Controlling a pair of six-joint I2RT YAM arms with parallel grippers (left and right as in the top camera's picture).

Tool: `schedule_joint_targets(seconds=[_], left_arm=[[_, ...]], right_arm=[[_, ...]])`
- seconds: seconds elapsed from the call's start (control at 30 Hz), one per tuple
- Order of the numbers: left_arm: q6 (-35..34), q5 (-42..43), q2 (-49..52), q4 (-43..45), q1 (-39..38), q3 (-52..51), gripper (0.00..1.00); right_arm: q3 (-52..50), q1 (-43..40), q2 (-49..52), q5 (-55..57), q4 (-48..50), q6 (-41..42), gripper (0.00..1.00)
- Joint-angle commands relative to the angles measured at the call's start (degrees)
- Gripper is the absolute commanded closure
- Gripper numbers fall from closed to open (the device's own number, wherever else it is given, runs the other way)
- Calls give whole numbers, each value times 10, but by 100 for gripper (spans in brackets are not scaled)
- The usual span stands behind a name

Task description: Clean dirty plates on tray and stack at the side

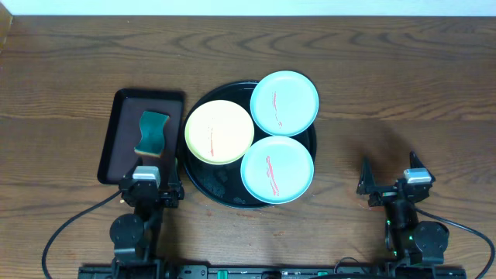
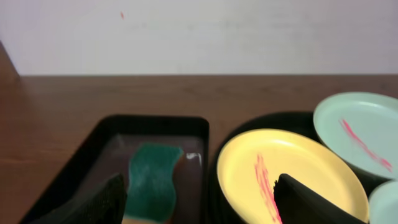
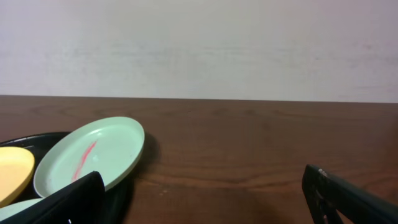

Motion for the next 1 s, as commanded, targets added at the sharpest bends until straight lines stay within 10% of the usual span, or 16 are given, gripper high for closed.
schedule_joint_targets(seconds=[0.0,0.47,0.97], left_arm=[[-7,16,38,-3,-2,46,23],[-6,16,382,-153,-2,363,23],[22,16,690,-503,-2,738,23]], right_arm=[[40,2,19,-6,-1,8,1],[283,2,328,-28,-41,8,1],[617,2,637,-68,-340,-11,1]])
